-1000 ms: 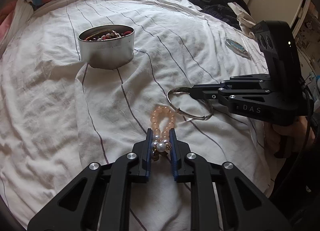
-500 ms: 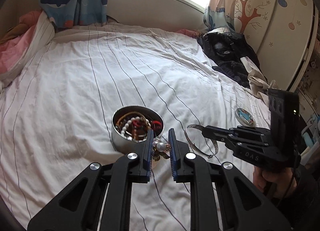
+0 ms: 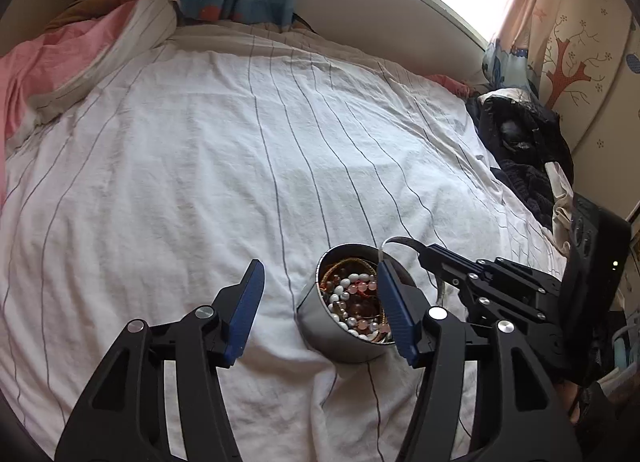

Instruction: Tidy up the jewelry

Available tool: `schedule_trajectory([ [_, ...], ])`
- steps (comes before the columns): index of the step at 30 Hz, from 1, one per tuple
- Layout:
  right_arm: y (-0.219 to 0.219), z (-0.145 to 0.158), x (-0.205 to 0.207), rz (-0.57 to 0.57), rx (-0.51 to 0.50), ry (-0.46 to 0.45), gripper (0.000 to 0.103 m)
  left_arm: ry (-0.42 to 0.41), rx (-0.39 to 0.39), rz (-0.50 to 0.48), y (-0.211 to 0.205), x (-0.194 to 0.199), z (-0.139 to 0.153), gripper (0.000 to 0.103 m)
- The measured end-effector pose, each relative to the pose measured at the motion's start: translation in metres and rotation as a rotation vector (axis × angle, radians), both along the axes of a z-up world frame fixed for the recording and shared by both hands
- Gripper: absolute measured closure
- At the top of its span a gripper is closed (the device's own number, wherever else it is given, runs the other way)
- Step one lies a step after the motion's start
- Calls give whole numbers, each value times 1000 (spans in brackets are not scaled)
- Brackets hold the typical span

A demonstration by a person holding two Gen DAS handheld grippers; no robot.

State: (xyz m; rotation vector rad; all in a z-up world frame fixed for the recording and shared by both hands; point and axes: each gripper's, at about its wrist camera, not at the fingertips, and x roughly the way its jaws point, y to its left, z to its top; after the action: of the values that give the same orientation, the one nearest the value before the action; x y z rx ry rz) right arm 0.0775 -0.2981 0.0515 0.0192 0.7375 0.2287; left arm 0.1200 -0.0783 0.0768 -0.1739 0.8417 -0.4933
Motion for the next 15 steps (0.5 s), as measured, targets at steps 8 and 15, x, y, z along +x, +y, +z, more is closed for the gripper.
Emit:
schedule_trajectory([
  [8,8,-12,-21,-33,-15,19,71,-75,143,22,7,-63,-13,29],
  [15,-10,-21,-120,-95,8,53,28,-109,287,22,-13,-122,-35,15],
])
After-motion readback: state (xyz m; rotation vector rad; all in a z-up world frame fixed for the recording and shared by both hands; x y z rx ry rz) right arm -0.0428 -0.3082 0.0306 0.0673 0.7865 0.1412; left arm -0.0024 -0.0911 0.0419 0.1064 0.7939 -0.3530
